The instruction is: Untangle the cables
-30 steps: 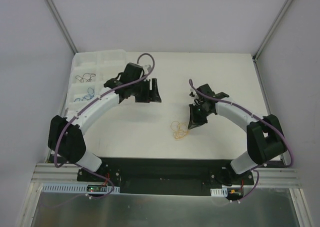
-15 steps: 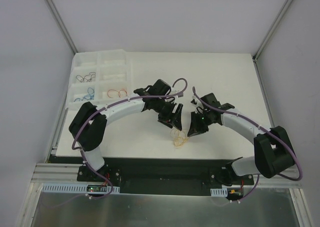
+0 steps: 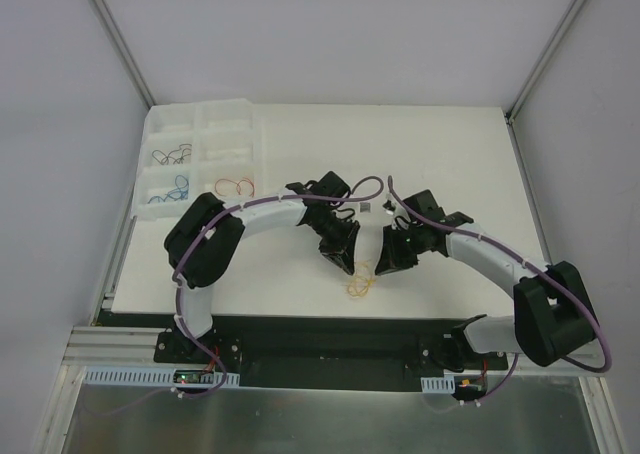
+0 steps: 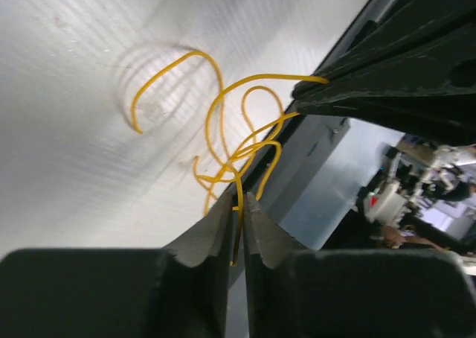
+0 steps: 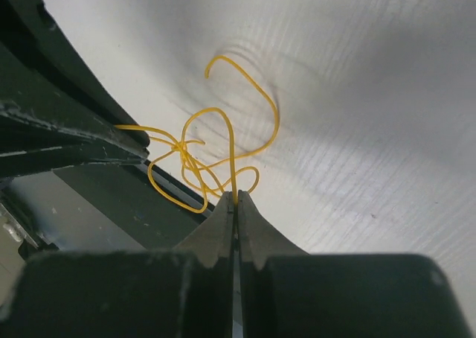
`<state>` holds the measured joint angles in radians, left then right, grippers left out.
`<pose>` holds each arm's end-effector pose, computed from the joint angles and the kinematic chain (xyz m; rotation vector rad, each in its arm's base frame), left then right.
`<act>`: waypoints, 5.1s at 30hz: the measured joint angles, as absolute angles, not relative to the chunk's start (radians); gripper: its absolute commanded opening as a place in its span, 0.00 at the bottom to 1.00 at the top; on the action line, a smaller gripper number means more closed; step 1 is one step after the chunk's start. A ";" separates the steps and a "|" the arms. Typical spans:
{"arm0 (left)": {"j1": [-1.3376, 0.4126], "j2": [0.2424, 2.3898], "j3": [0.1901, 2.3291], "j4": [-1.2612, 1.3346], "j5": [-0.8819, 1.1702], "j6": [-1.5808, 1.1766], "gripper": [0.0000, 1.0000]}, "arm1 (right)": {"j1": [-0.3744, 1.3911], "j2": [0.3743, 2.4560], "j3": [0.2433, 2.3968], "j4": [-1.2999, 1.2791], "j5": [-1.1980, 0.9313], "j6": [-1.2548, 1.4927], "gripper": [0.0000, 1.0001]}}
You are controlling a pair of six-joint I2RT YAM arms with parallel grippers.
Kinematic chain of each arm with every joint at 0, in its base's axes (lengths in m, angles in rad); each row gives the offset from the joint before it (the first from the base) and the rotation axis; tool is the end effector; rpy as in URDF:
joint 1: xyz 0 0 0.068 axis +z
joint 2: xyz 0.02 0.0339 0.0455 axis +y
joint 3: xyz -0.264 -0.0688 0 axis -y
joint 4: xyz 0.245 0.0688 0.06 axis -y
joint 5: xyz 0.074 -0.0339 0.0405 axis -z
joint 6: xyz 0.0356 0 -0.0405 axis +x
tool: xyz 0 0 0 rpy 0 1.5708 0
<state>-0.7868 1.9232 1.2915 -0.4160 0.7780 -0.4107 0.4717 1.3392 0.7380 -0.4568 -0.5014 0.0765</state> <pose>0.2605 -0.2966 0.1789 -0.8230 -2.6858 1.3667 0.2123 0.1275 0.1897 -0.6974 2.5734 0.8446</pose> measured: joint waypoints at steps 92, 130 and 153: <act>-0.865 2.142 1.726 -0.545 0.292 -0.257 0.92 | 0.057 1.057 0.723 -0.721 -0.479 0.096 0.76; -0.867 1.853 1.655 -0.767 -0.088 -0.272 0.00 | 0.043 1.082 0.699 -0.733 -0.442 0.073 0.75; -0.034 2.091 2.069 -0.463 0.181 -0.792 0.00 | 0.043 1.329 1.033 -0.854 -0.263 0.068 0.75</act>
<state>-0.0338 2.0911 2.0689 -0.4629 0.1814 -0.7921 0.0425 1.3293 1.0328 -0.8539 -0.2626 0.0677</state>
